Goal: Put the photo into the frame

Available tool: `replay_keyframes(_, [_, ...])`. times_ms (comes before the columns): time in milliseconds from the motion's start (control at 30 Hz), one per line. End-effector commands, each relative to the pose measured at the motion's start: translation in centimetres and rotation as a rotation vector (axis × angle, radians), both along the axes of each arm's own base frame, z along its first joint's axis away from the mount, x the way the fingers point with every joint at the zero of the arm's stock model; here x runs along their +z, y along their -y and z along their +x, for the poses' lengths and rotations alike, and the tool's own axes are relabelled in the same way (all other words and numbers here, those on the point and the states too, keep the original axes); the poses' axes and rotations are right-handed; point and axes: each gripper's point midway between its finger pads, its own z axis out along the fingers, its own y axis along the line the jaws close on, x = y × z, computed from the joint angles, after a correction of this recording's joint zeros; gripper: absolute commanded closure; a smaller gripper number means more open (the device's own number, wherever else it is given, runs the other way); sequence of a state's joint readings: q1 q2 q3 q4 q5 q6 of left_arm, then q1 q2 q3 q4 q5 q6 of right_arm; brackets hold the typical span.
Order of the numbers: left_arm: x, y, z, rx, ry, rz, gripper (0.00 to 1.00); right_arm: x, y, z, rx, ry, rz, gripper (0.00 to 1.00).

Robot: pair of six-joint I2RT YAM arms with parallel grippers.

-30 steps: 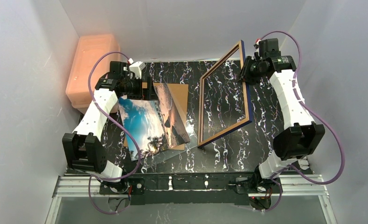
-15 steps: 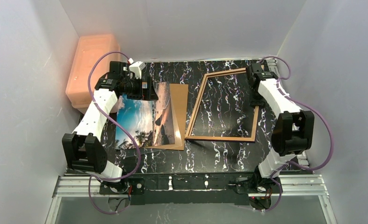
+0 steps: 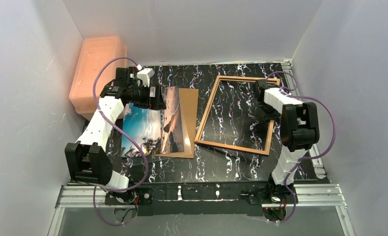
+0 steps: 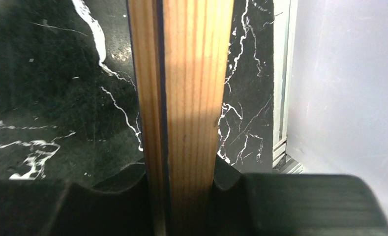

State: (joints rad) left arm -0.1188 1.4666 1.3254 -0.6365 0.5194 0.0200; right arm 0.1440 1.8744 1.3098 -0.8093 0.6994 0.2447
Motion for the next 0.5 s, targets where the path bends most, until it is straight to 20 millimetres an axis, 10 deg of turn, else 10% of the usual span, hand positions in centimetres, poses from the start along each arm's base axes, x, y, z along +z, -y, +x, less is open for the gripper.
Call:
replay_keyframes(0, [1.2, -0.4, -0.8, -0.015, 0.050, 0.012, 0.03, -1.6, 1.6, -1.8, -0.002, -0.082, -0.107, 0.83])
replay_keyframes(333, [1.7, -0.6, -0.6, -0.015, 0.074, 0.018, 0.02, -3.4, 2.0, -2.1, -0.015, -0.129, -0.134, 0.54])
replay_keyframes(467, [1.7, -0.6, -0.7, -0.022, 0.075, 0.017, 0.02, -3.3, 1.6, -1.8, -0.012, -0.118, -0.107, 0.02])
